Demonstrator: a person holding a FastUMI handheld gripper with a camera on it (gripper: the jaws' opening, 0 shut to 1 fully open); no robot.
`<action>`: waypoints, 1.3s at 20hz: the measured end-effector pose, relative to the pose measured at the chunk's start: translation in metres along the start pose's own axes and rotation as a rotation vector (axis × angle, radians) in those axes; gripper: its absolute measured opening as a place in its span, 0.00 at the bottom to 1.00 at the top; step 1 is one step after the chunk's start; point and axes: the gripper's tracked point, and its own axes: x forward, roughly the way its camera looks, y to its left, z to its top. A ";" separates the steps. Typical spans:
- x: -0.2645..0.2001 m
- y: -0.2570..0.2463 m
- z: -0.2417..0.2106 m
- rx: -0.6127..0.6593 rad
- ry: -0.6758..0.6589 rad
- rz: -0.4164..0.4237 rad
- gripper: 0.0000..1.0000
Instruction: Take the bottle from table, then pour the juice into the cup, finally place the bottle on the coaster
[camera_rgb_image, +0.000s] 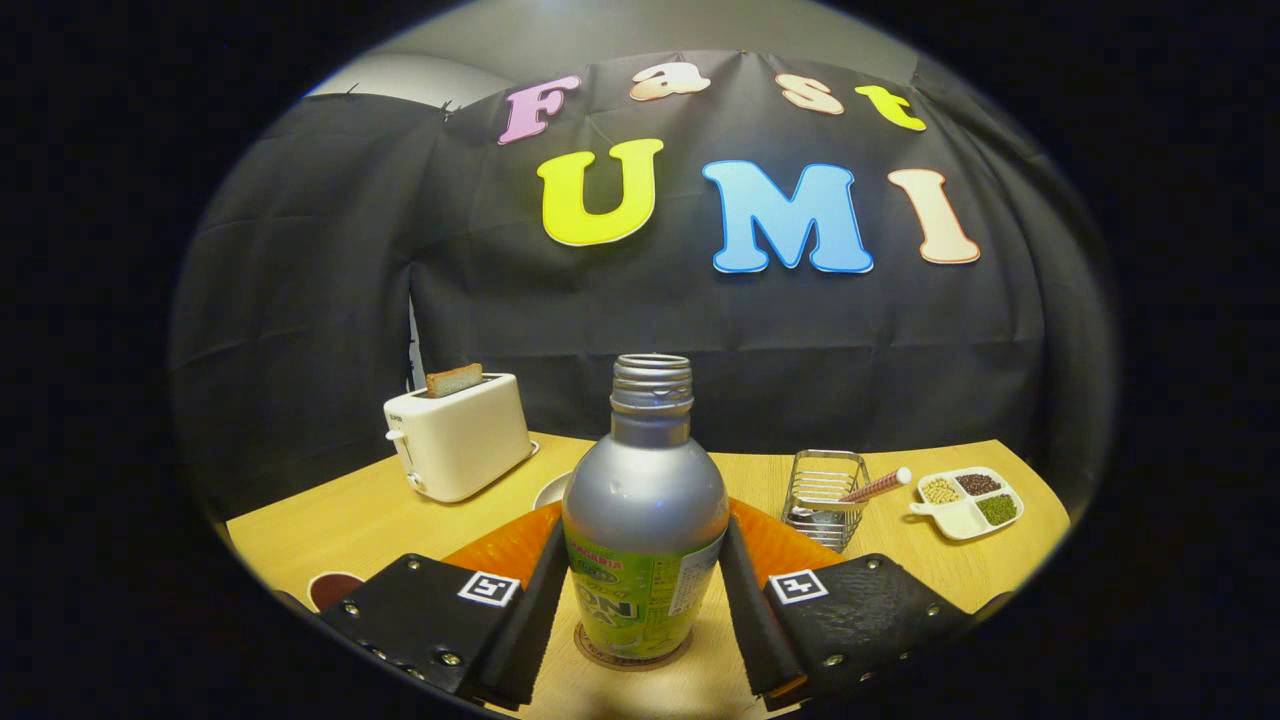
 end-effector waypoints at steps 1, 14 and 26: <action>0.003 0.000 -0.003 0.004 -0.005 -0.001 0.76; 0.029 0.011 -0.030 -0.035 0.000 -0.017 0.76; 0.018 0.012 -0.019 -0.009 -0.024 -0.037 0.99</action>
